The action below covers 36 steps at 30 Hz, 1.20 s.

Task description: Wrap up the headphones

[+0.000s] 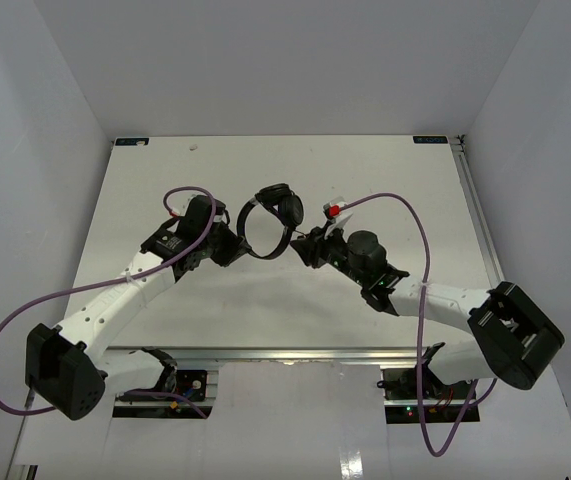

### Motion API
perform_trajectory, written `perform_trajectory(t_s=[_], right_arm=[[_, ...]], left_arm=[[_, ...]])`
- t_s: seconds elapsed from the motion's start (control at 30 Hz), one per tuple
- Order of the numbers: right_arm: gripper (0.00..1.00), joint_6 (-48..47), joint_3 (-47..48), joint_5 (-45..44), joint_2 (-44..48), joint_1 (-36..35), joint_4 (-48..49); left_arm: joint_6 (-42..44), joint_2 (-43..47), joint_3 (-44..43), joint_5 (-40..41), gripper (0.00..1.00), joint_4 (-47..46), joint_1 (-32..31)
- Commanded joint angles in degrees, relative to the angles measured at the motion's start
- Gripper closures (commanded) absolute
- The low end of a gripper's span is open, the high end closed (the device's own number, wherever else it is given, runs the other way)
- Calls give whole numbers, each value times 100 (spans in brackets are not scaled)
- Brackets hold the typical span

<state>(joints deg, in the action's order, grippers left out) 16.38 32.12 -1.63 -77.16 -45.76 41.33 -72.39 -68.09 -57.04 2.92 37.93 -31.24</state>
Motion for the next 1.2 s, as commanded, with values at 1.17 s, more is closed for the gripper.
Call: perform_trajectory(t_s=[1.17], right_arm=[[88, 1195, -165, 257, -1235, 130, 3266]], left_arm=[[-868, 682, 928, -1602, 100, -1752, -4]])
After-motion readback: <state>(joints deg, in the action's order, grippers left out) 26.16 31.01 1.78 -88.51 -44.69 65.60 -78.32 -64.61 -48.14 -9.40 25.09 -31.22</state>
